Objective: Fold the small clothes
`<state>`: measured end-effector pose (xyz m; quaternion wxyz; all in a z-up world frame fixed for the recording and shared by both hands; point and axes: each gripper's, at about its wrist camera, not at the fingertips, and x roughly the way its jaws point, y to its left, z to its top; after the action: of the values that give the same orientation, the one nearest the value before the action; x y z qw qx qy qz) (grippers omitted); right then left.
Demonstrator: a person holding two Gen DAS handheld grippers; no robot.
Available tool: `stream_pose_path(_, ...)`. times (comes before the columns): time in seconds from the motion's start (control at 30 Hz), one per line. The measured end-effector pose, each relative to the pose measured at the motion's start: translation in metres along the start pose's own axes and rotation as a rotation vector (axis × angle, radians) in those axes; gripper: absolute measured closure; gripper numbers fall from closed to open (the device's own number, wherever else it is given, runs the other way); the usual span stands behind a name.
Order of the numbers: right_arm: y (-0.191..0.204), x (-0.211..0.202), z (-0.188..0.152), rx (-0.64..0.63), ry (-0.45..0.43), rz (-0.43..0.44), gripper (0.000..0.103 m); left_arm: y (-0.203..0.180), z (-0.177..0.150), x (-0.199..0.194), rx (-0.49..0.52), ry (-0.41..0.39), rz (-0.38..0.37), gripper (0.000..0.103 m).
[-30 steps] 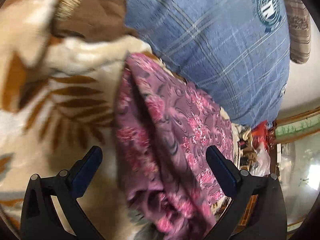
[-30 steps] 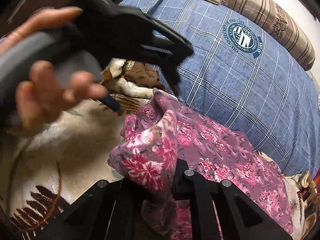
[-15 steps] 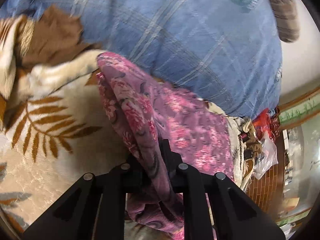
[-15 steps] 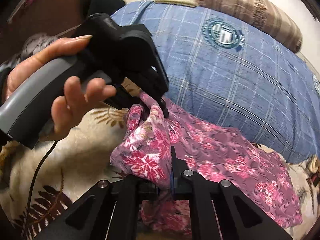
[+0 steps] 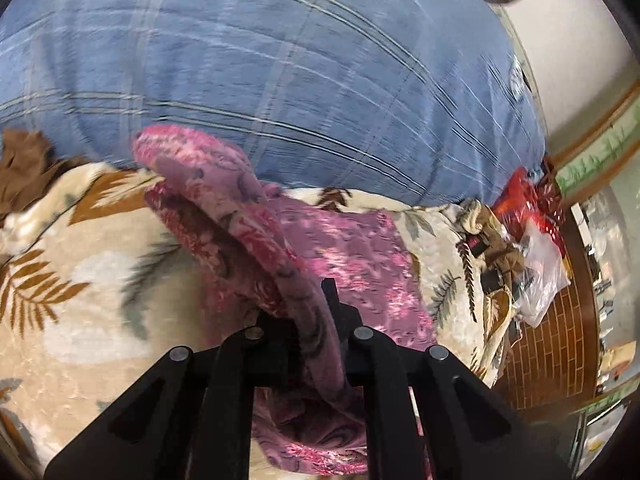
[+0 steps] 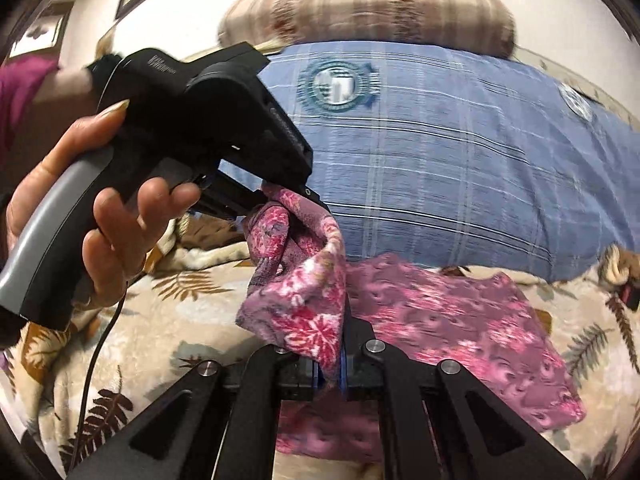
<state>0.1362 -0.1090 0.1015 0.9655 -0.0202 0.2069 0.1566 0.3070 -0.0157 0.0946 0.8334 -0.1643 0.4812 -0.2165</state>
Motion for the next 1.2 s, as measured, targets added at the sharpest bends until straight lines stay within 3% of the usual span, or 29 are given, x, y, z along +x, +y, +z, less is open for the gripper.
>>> stream_pose_path(0.33, -0.112, -0.041, -0.024, 0.301, -0.017, -0.031, 0.098, -0.113, -0.003, 0.072, 0.157, 0.08, 0.018, 0.093)
stream_pose_path(0.47, -0.155, -0.036, -0.041, 0.468, 0.044, -0.015, 0.098, -0.139, -0.007, 0.117, 0.206, 0.142, 0.094, 0.092)
stream_pose_path(0.57, -0.191, -0.019, -0.06, 0.646, 0.132, 0.042, 0.098, -0.144, -0.01, 0.146, 0.185, 0.192, 0.148, 0.084)
stream_pose_path(0.67, -0.212, 0.002, -0.08, 0.775, 0.232, 0.077, 0.097, -0.149, -0.012, 0.153, 0.164, 0.217, 0.141, 0.076)
stream_pose_path(0.77, -0.222, 0.014, -0.09, 0.846, 0.282, 0.086, 0.096, -0.148, -0.006, 0.132, 0.135, 0.156, 0.057, 0.063)
stream_pose_path(0.87, -0.229, 0.018, -0.098, 0.908, 0.295, 0.098, 0.095, -0.132, 0.007, 0.091, 0.095, 0.047, 0.032, 0.04)
stream_pose_path(0.9, -0.23, 0.018, -0.099, 0.91, 0.298, 0.099, 0.095, -0.124, 0.009, 0.082, 0.089, 0.026, 0.042, 0.034)
stream_pose_path(1.0, -0.233, 0.006, -0.096, 0.924, 0.29, 0.069, 0.089, -0.088, 0.003, 0.065, 0.084, 0.009, 0.113, 0.034)
stream_pose_path(1.07, -0.234, -0.01, -0.09, 0.928, 0.224, 0.019, 0.073, -0.059, -0.006, 0.063, 0.058, 0.028, 0.139, 0.034)
stream_pose_path(1.13, -0.24, -0.038, -0.072, 0.895, 0.068, -0.075, 0.066, -0.03, -0.02, 0.066, 0.015, 0.056, 0.129, 0.034)
stream_pose_path(1.2, -0.247, -0.041, -0.05, 0.85, -0.005, -0.06, 0.055, -0.011, -0.035, 0.073, -0.031, 0.084, 0.102, 0.034)
